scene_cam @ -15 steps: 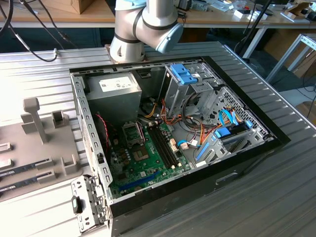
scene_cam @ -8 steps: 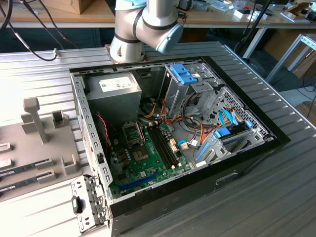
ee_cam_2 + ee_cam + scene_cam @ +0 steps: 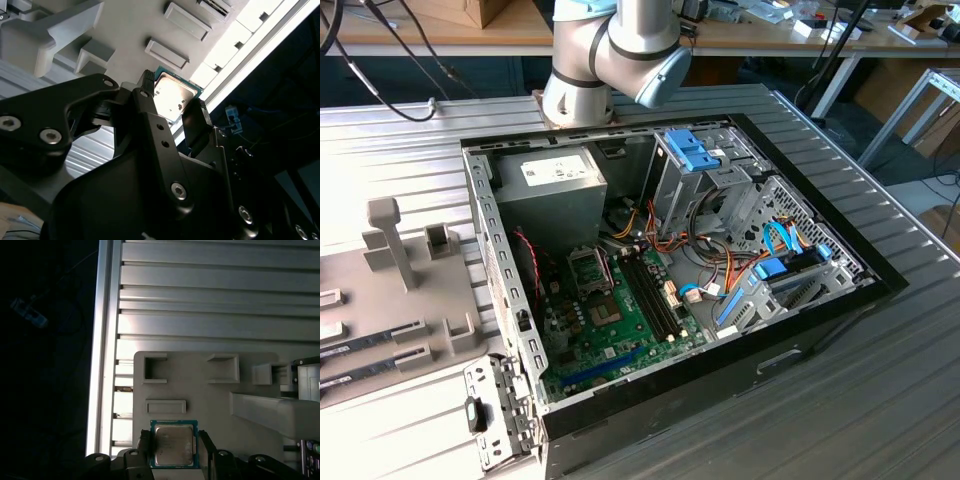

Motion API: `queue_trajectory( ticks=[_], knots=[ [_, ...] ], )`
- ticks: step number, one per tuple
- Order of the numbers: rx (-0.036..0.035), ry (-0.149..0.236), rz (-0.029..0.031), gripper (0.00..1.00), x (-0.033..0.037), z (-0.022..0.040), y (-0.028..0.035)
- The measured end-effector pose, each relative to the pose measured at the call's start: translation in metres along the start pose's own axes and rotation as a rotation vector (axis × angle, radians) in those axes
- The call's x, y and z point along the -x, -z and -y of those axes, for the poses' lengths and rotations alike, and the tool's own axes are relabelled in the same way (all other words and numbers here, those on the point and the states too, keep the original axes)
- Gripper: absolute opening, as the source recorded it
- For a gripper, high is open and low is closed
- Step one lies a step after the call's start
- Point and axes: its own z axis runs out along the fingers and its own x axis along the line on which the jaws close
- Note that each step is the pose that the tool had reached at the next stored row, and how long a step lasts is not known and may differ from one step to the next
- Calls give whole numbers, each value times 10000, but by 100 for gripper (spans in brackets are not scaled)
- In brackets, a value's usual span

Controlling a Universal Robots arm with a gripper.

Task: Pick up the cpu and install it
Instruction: 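Pick up the cpu and move it towards the insertion slot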

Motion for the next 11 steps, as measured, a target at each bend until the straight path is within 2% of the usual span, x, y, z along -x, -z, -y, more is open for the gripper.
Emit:
queue_trajectory(
  ticks=[11],
  knots=[
    [12,0,-1,47,1,-4,43]
  ],
)
